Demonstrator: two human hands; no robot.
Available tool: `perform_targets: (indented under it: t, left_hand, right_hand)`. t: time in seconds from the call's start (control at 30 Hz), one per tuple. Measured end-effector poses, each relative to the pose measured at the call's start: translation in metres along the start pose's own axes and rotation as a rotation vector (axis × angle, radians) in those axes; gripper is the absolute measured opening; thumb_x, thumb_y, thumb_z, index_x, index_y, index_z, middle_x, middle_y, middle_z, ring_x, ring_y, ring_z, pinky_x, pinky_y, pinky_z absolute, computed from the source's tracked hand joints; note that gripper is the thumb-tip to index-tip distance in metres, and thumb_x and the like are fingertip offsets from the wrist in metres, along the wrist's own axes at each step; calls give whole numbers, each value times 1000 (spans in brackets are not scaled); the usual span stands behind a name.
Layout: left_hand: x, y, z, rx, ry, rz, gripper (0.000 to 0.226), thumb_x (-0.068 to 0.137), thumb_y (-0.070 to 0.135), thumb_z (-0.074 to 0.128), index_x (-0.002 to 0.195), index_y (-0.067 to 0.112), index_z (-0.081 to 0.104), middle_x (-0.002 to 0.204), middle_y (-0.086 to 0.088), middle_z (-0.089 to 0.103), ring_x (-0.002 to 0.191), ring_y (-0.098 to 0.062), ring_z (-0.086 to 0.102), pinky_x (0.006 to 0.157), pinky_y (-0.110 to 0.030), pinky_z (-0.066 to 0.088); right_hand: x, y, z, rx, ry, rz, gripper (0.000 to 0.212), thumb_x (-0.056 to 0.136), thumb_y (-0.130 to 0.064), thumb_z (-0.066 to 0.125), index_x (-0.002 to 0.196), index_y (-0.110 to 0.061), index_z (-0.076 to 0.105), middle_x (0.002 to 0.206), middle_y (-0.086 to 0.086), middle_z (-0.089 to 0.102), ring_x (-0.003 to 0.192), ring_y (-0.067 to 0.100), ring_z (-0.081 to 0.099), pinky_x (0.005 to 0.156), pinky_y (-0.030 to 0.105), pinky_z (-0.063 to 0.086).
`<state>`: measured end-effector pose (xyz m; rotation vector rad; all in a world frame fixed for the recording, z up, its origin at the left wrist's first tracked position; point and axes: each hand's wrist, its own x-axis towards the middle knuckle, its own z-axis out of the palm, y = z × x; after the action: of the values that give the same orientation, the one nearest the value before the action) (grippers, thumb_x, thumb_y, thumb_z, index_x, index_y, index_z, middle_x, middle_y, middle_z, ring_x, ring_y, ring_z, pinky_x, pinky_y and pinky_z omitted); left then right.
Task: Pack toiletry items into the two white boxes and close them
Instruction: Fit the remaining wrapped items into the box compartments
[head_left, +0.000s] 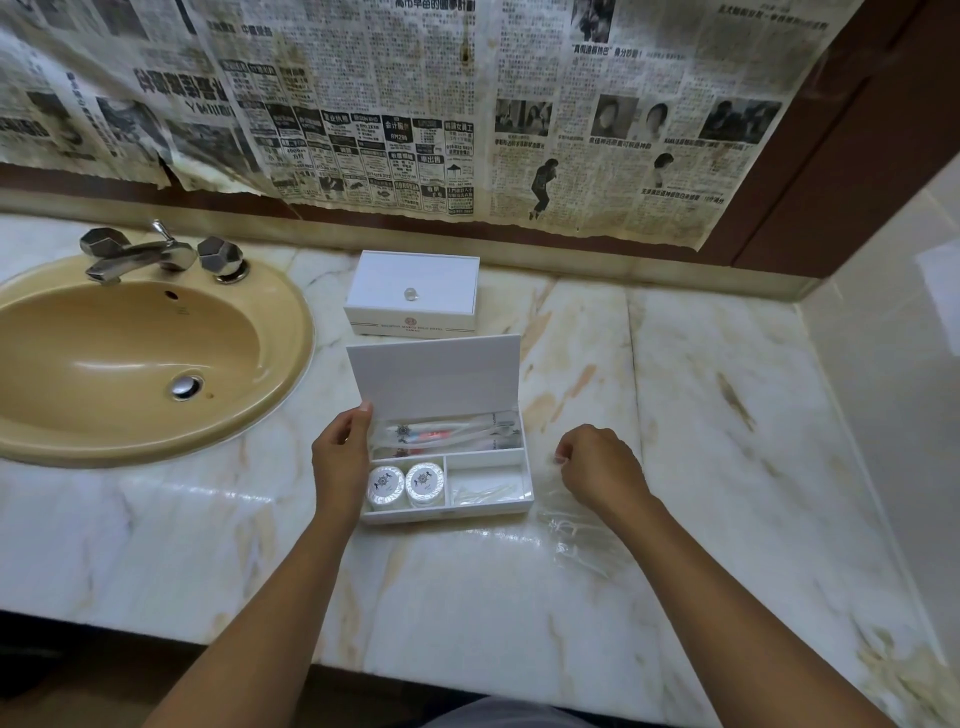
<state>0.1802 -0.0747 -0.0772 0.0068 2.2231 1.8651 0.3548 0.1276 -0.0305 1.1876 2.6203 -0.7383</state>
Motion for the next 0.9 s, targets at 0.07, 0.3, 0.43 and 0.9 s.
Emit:
perform_targets:
  t: [0.07, 0.3, 0.43, 0.9]
  left_hand:
    - [0, 0, 0, 0, -2, -1, 28, 99, 32, 56, 93, 10, 72, 87, 3, 70, 78, -3, 59, 73, -15, 45]
    - [0, -1, 0, 8, 0, -4, 28, 99, 32, 56, 92, 10, 71, 82, 8, 68, 71, 4, 58, 69, -10, 44]
    - [0, 0, 0, 12, -3, -1, 28, 99, 32, 56, 93, 8, 70, 81, 6, 67, 72, 0, 57, 71, -16, 44]
    - [0, 0, -1, 6, -1, -18, 28, 98, 34, 56, 95, 12, 73, 90, 3, 72, 84, -10, 62, 77, -23, 46]
  right_hand:
    - [-1, 0, -2, -18, 34, -10, 24, 87, -7, 55, 101, -19, 71, 98, 3, 68, 85, 22, 62, 68, 26, 47]
    - [-6, -19, -9, 113, 154, -172, 25, 97, -17, 51, 115, -19, 68, 109, 1, 62, 101, 19, 58, 79, 27, 45]
    - [-18, -45, -4, 121, 217, -361, 27, 93, -10, 53, 113, -19, 69, 104, 0, 62, 101, 17, 55, 79, 24, 41]
    - [-19, -74, 39, -314, -76, -437, 24, 74, 11, 46, 61, -9, 39, 63, 7, 44, 72, 32, 49, 49, 27, 23]
